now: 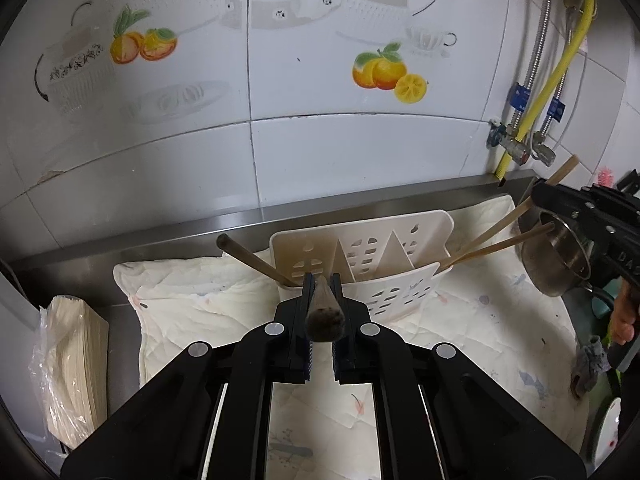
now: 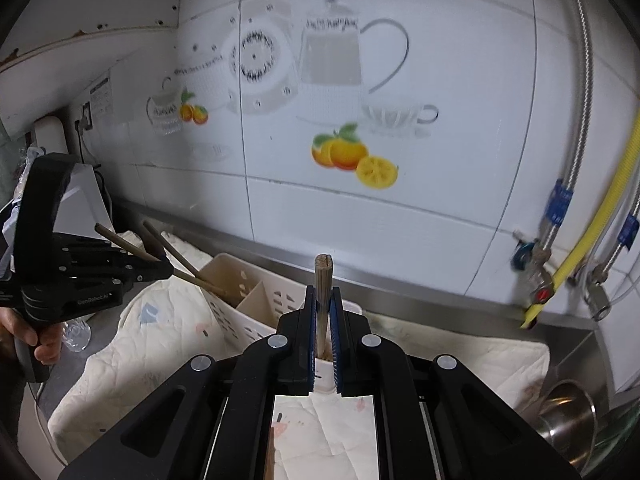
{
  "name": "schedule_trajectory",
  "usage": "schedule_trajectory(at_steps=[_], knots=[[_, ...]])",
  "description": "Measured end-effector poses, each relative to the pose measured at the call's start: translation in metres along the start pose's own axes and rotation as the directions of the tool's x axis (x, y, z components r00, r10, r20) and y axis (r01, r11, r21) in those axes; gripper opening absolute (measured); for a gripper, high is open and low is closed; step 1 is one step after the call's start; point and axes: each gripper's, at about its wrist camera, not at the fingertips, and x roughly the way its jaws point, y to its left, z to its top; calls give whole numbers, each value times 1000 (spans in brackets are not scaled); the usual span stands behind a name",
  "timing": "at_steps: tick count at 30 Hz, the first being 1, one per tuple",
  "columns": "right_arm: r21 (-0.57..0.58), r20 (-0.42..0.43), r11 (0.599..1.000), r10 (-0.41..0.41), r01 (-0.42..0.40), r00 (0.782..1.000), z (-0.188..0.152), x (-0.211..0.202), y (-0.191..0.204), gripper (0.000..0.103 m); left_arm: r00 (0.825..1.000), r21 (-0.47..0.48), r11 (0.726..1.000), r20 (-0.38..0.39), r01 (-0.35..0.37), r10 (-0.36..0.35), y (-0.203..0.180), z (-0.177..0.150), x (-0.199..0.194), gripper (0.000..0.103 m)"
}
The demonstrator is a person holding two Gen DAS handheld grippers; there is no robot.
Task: Organize utensils
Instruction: 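Open the left tool to drop the chopstick into the holder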
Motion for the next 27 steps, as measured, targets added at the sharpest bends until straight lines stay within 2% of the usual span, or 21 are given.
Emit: schedule_trajectory(at_steps=[5, 7, 11, 15, 21, 27], knots=[[17, -11, 1000, 5, -5, 1000, -2, 10, -2, 8, 1000, 1, 1000, 6, -1, 1, 0, 1, 0, 11], [18, -6, 1000, 1, -1, 1000, -2, 9, -3, 8, 1000, 1, 1000, 16, -3, 3, -1, 2, -2, 21], [25, 19, 1000, -8, 7, 1000, -3, -1, -5, 20, 999, 1, 1000, 52, -2, 2, -3, 1, -16, 29], [20, 56, 1000, -17, 16, 998, -10, -22, -4, 25, 994, 0, 1000, 105, -5, 5, -6, -9, -40, 41], [13, 70, 1000, 11, -12, 997, -46, -49, 5, 33, 989, 14, 1000, 143, -24, 22, -15, -43, -66, 51], [18, -1, 998, 56, -56, 998, -108, -53, 19, 33, 992, -7, 1000, 129, -12, 13, -23, -91, -70, 56]])
